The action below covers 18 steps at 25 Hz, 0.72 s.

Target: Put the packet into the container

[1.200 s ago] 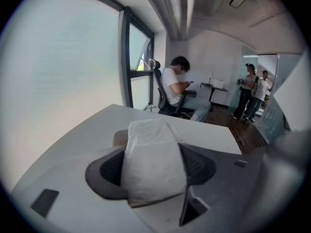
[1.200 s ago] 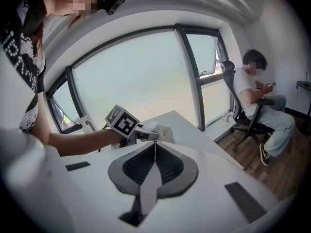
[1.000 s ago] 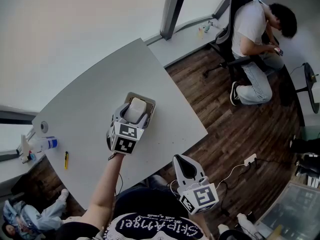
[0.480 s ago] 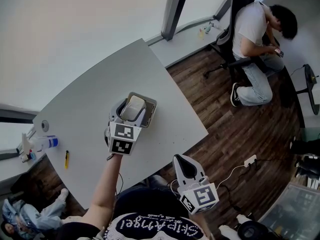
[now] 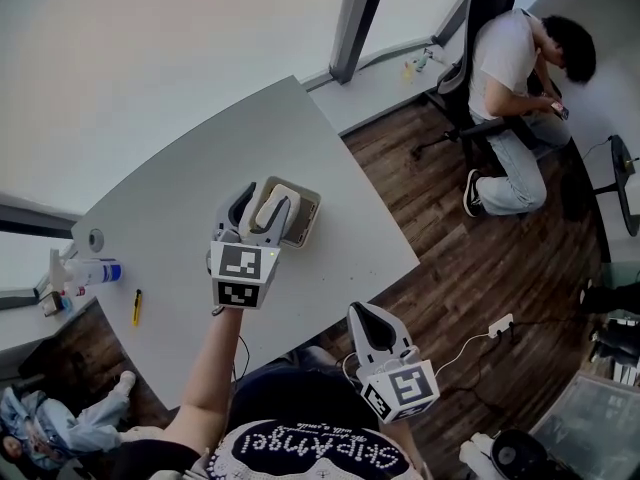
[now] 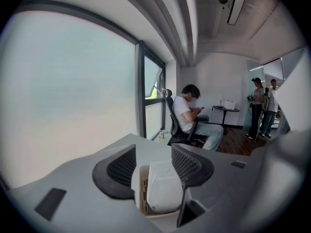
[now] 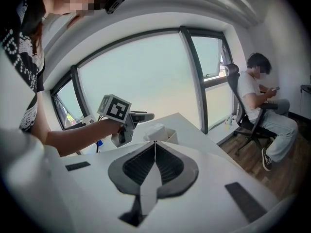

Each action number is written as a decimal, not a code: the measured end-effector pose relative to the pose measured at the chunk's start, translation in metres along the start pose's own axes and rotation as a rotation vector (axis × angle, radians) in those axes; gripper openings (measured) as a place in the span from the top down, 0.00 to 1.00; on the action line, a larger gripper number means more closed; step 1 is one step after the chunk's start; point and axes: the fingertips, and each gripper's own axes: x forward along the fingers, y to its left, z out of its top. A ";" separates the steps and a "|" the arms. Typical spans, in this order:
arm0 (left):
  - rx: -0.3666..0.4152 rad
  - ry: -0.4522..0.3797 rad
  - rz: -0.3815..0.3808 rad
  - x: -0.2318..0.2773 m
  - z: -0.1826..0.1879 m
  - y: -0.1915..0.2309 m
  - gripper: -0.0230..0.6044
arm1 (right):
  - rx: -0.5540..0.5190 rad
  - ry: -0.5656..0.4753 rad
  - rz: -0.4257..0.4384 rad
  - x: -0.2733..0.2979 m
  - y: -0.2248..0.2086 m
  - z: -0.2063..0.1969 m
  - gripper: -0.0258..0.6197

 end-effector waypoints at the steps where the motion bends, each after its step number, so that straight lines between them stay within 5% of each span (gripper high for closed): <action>1: -0.003 -0.022 0.010 -0.006 0.006 0.002 0.60 | -0.008 -0.005 0.005 0.000 0.001 0.001 0.94; 13: -0.017 -0.336 0.067 -0.129 0.096 -0.010 0.77 | -0.079 -0.052 0.048 -0.006 0.013 0.015 0.94; 18: -0.003 -0.367 0.100 -0.185 0.095 -0.012 0.82 | -0.108 -0.077 0.070 -0.005 0.034 0.021 0.94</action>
